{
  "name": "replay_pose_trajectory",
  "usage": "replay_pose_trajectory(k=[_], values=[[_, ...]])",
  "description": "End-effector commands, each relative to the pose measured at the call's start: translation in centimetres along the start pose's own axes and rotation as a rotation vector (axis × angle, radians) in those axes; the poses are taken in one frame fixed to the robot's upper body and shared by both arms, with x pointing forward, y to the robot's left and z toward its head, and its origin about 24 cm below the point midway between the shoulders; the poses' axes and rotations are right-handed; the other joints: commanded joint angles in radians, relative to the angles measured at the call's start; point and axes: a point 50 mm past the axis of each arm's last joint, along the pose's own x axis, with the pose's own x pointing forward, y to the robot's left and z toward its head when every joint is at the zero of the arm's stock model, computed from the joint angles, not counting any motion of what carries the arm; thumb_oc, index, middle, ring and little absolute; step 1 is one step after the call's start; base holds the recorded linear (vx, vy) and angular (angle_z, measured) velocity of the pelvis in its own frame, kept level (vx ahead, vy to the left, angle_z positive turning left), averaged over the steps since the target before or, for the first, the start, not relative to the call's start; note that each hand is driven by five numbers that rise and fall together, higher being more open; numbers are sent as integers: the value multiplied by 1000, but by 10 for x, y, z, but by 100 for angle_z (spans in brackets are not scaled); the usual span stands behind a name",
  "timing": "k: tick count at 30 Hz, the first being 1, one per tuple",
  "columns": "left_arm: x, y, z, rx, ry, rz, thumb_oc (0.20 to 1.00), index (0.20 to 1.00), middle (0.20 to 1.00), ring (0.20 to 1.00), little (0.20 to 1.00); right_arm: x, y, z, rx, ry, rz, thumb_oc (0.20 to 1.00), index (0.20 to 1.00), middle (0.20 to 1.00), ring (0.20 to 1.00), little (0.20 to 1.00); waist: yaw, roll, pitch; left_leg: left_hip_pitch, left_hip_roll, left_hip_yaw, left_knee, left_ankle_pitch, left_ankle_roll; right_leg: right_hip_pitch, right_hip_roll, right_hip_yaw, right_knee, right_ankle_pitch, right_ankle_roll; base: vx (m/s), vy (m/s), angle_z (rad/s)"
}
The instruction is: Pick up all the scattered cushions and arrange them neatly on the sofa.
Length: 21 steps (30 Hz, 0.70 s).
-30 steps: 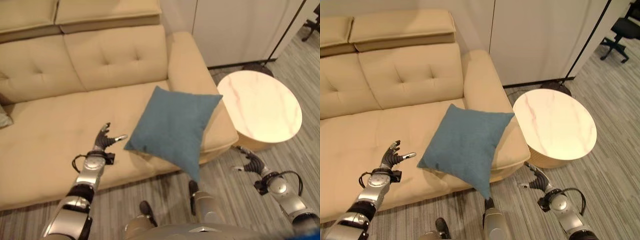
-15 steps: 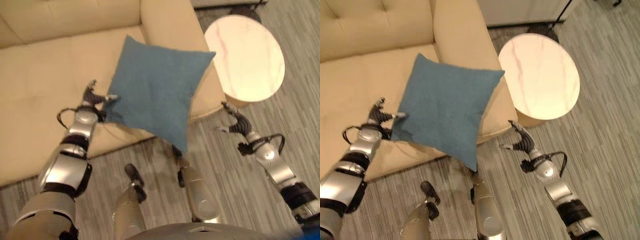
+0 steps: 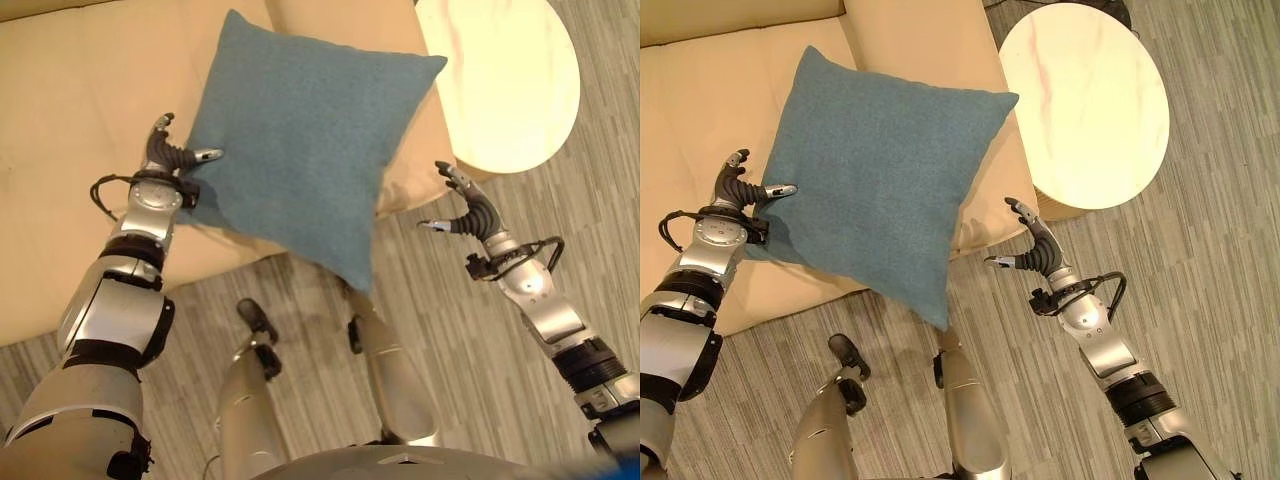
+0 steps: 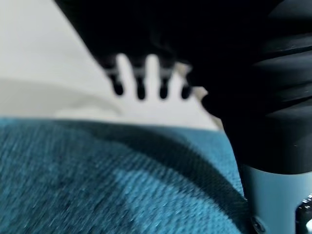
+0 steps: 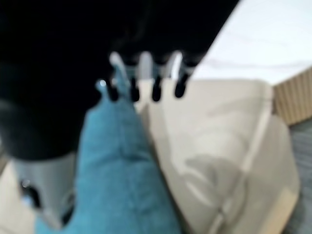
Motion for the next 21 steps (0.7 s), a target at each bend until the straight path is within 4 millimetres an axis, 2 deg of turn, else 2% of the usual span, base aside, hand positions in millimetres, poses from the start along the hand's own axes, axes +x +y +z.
replay_pose_trajectory(k=[1, 2, 4, 8, 9, 10, 12, 14, 16, 17, 19, 21], values=[[-10, -3, -27, -20, 63, 6, 1000, 1000, 1000, 1000, 1000, -9, -2, 2, 33, -29, -12, 1000, 1000, 1000, 1000, 1000, 7, -31, -76, -51, 116, -79, 179, -120, -105, -7, -123, 49, -4, -11, 153, 33, 8, -9], [-16, -16, -36, -57, 90, -20, 1000, 1000, 1000, 1000, 1000, -9, 6, 0, 39, -17, 15, 1000, 1000, 1000, 1000, 1000, 9, -38, -73, -50, 117, -75, 181, -123, -104, -9, -119, 47, -7, -9, 154, 30, -6, -7], [-21, -30, -43, -83, 109, -46, 1000, 1000, 1000, 1000, 1000, -9, 14, -2, 50, -4, 33, 1000, 1000, 1000, 1000, 1000, 12, -42, -71, -48, 120, -72, 183, -124, -105, -11, -118, 47, -5, -8, 155, 25, -6, -6], [-32, -59, -47, -138, 122, -114, 1000, 1000, 1000, 1000, 1000, -5, 30, -8, 88, 31, 76, 1000, 1000, 1000, 1000, 1000, 24, -44, -60, -48, 118, -71, 186, -128, -104, -16, -122, 43, -2, -8, 154, 5, -1, -1], [-32, -59, -47, -138, 122, -114, 1000, 1000, 1000, 1000, 1000, -5, 30, -8, 88, 31, 76, 1000, 1000, 1000, 1000, 1000, 23, -44, -60, -47, 118, -71, 186, -128, -104, -16, -122, 43, -2, -8, 154, 0, 0, 0], [-37, -72, -49, -149, 127, -146, 1000, 1000, 1000, 1000, 1000, 0, 38, -7, 85, 32, 99, 1000, 1000, 1000, 1000, 1000, 33, -40, -51, -48, 116, -73, 185, -128, -104, -17, -124, 43, -2, -8, 153, 0, 0, 0], [-39, -77, -48, -157, 128, -159, 1000, 1000, 1000, 1000, 1000, 3, 44, -6, 87, 31, 116, 1000, 1000, 1000, 1000, 1000, 35, -39, -49, -49, 115, -73, 185, -127, -105, -16, -125, 41, -3, -7, 153, 0, 0, 0], [-44, -92, -46, -166, 123, -196, 1000, 1000, 1000, 1000, 1000, 11, 56, -1, 88, 18, 149, 1000, 1000, 1000, 1000, 1000, 46, -32, -41, -50, 111, -72, 180, -122, -107, -18, -127, 41, -4, -7, 152, 0, 0, 0], [-45, -96, -45, -174, 121, -203, 1000, 1000, 1000, 1000, 1000, 14, 61, 1, 99, 14, 158, 1000, 1000, 1000, 1000, 1000, 49, -31, -39, -51, 110, -72, 179, -121, -107, -20, -127, 40, -3, -7, 151, 0, 0, 0], [-49, -107, -41, -215, 121, -219, 1000, 1000, 1000, 1000, 1000, 23, 76, 9, 127, -6, 193, 1000, 1000, 1000, 1000, 1000, 60, -23, -32, -58, 107, -76, 178, -116, -108, -23, -126, 40, -1, -8, 148, 0, 0, 0], [-50, -110, -40, -232, 122, -221, 1000, 1000, 1000, 1000, 1000, 27, 80, 13, 134, -12, 200, 1000, 1000, 1000, 1000, 1000, 64, -20, -29, -57, 105, -77, 175, -114, -109, -23, -127, 40, -1, -8, 147, 0, 0, 0], [-54, -124, -33, -294, 121, -237, 1000, 1000, 1000, 1000, 1000, 37, 96, 24, 141, -41, 231, 1000, 1000, 1000, 1000, 1000, 77, -10, -20, -58, 98, -79, 168, -108, -109, -23, -129, 39, 0, -8, 146, 0, 0, 0]])
